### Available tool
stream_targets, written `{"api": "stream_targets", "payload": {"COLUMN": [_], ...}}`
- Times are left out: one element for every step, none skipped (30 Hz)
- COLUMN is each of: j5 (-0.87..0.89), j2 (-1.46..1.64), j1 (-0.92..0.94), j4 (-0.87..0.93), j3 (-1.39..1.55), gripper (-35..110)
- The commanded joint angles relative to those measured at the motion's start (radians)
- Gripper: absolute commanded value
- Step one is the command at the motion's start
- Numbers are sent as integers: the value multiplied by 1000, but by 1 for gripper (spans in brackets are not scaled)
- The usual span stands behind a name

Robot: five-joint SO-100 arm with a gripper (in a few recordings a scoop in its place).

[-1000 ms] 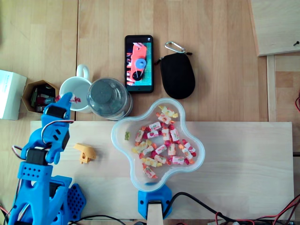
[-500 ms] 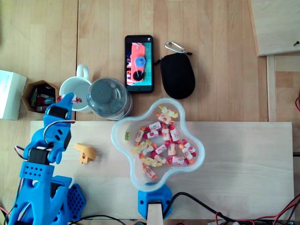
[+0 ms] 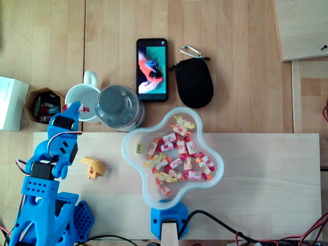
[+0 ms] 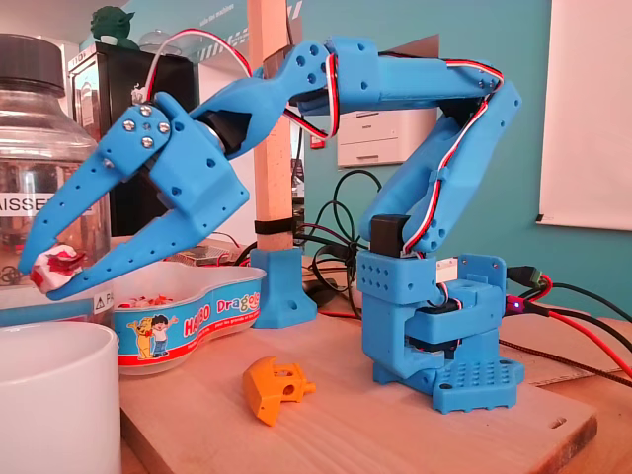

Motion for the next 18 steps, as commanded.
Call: {"api": "stream_targets", "payload": {"j5": [5,5,5,3,3,3,3,3,2,2,0,2,2,2,2,2,2,2], "j2": [23,23,23,23,23,23,23,23,23,23,23,23,23,23,23,23,23,25], "j1": [11,11,11,11,11,11,11,11,11,11,11,11,11,11,11,11,11,11], "j4": [-9,-9,-9,-9,-9,-9,-9,-9,-9,-9,-9,-9,-9,-9,-9,-9,-9,-9], "j3": [-5,-5,-3,-3,-2,-2,-2,-2,-2,-2,-2,-2,-2,-2,-2,-2,-2,-2], "gripper": [2,4,6,8,11,13,14,16,18,19,19,20,20,20,20,20,20,20]}}
